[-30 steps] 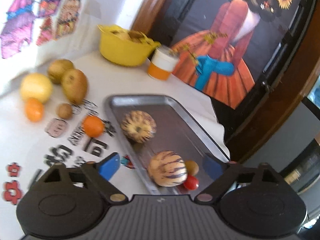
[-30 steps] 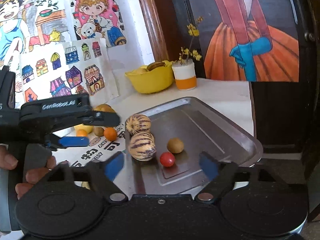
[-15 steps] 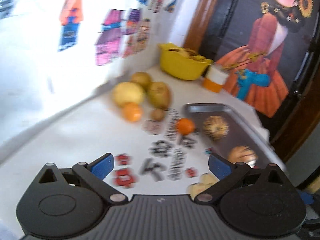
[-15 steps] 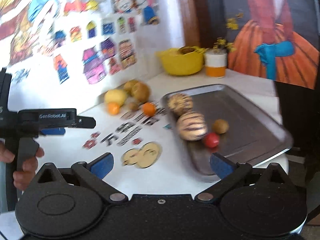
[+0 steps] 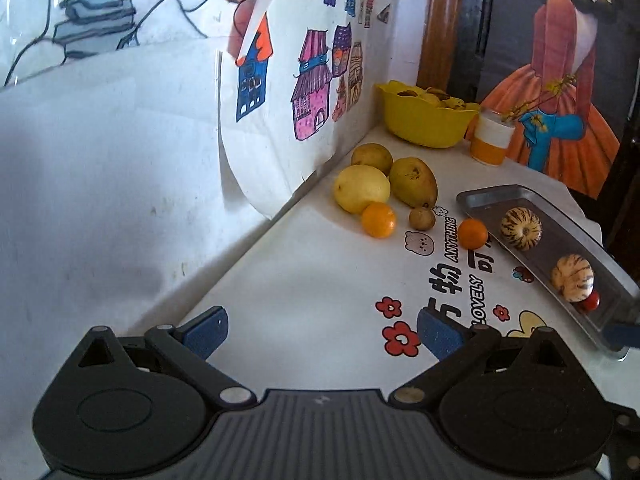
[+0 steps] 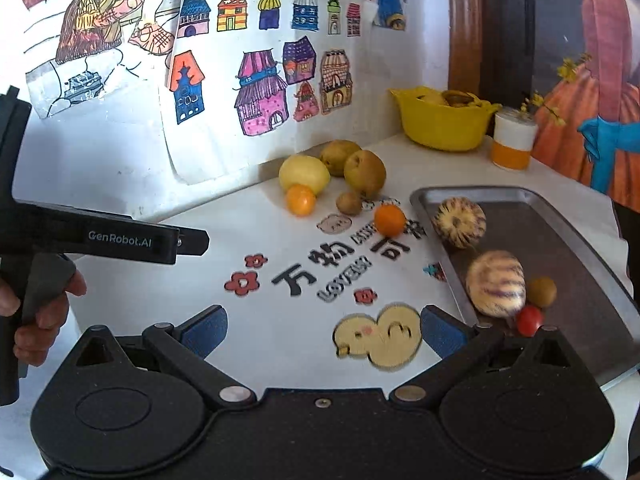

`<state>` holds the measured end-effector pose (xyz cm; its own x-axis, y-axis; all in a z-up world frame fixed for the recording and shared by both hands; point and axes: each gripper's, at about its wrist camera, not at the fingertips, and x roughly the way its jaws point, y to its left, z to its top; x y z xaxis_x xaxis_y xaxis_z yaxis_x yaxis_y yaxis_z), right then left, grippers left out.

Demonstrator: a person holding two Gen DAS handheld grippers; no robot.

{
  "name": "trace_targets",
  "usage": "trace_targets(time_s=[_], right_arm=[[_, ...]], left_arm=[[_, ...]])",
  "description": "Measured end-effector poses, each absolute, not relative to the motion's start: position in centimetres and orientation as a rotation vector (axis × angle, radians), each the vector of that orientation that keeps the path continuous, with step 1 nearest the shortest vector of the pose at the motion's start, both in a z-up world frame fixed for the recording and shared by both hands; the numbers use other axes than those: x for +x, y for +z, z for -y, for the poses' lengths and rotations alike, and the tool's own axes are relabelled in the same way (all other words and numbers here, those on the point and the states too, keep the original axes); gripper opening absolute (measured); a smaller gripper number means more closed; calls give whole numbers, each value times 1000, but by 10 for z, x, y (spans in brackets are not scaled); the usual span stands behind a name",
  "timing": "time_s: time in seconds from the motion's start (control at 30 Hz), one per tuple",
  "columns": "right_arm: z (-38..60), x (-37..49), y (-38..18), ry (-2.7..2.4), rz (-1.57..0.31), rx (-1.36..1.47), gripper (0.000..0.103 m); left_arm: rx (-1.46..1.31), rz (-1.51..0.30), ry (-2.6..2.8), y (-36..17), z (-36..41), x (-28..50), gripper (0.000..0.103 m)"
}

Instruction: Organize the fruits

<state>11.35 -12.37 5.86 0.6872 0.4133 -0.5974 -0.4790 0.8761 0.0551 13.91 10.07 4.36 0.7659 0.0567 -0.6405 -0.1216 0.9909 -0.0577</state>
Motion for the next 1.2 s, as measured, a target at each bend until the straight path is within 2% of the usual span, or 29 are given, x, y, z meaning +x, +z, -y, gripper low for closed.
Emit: trace_targets(time_s=[0.4,0.57,0.77,0.83,1.2], right_arm=[[121,179,78,501,-465,-265,101],[116,214,72,545,-447,-358,88],[105,246,44,598,-501,-449,68],[100,254,36,608,-518,-462,58],[92,274,18,613,-592,-439,50]], left_arm=[[-137,-660,64,46,-100,183,102],[-181,-657,47,41,-99,216,102],[-181,-666,28,28,-93,246,102],[-172,-665,28,23,-91,252,102],[-133,-697,-15,9,-80,270,76]])
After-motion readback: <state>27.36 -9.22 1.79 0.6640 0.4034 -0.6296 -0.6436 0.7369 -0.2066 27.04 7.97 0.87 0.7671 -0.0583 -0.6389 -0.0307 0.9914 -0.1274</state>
